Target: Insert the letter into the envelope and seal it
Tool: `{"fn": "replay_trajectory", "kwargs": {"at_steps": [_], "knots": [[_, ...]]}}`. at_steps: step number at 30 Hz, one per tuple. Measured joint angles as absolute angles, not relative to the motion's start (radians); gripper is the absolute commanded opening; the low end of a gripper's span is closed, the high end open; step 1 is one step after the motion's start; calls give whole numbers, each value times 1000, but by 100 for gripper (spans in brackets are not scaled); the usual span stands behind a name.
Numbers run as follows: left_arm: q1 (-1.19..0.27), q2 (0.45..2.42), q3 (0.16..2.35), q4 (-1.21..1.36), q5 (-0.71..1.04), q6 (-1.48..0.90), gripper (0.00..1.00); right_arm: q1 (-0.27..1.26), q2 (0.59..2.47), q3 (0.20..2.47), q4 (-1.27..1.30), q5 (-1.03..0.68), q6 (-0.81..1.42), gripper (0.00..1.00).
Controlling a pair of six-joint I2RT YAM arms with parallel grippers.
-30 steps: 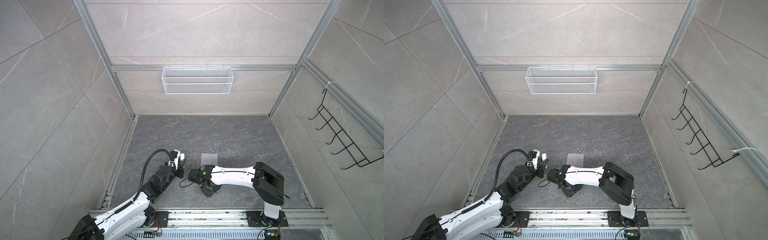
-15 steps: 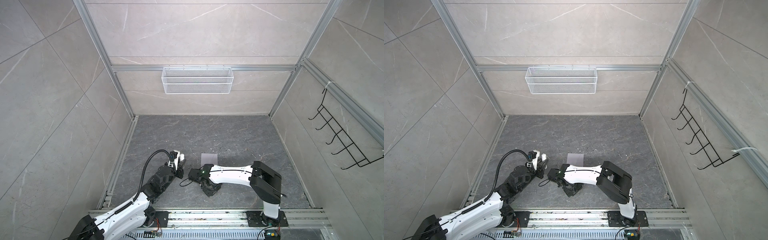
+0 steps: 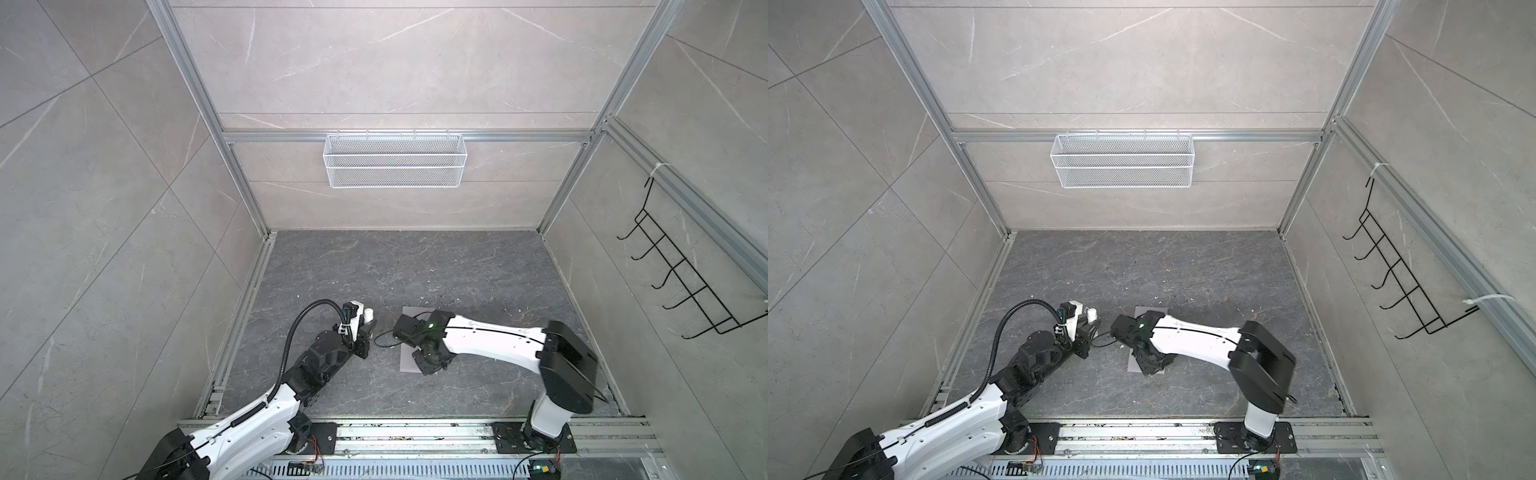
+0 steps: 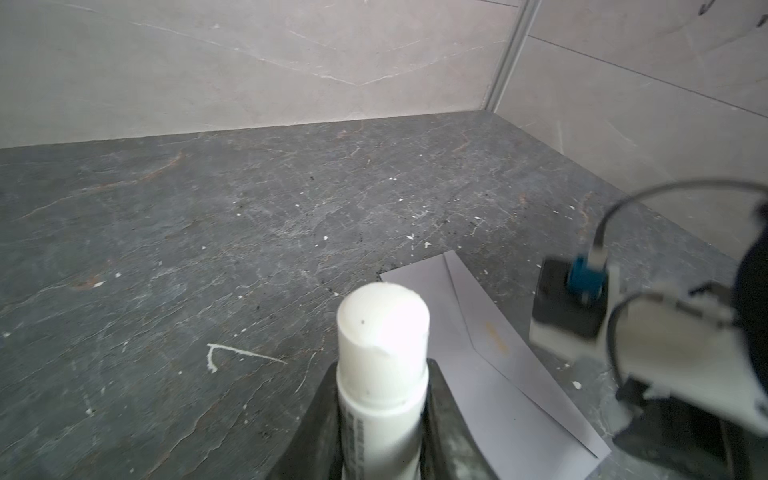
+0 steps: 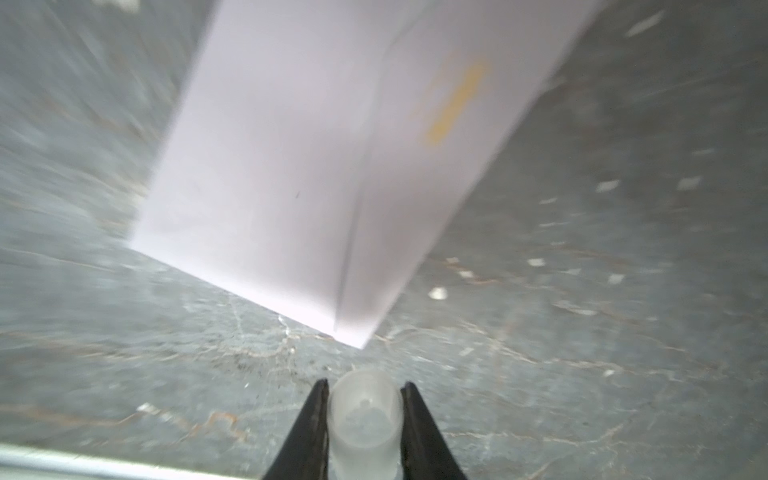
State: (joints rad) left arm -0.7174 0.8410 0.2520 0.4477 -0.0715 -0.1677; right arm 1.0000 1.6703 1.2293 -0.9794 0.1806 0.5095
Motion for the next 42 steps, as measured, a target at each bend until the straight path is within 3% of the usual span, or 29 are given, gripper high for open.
{"fn": "replay_trajectory", "kwargs": {"at_steps": [6, 12, 22, 42], "knots": [[-717, 910, 256, 548, 145, -139, 0, 911, 1366, 1246, -884, 227, 511, 28], [-717, 1007, 313, 619, 362, -150, 0, 893, 1206, 1263, -688, 226, 511, 28], [-747, 1089, 423, 695, 509, -215, 0, 892, 1232, 1265, -487, 123, 524, 29], [-766, 1096, 443, 704, 524, -235, 0, 892, 1274, 1240, -406, 6, 573, 30]]}}
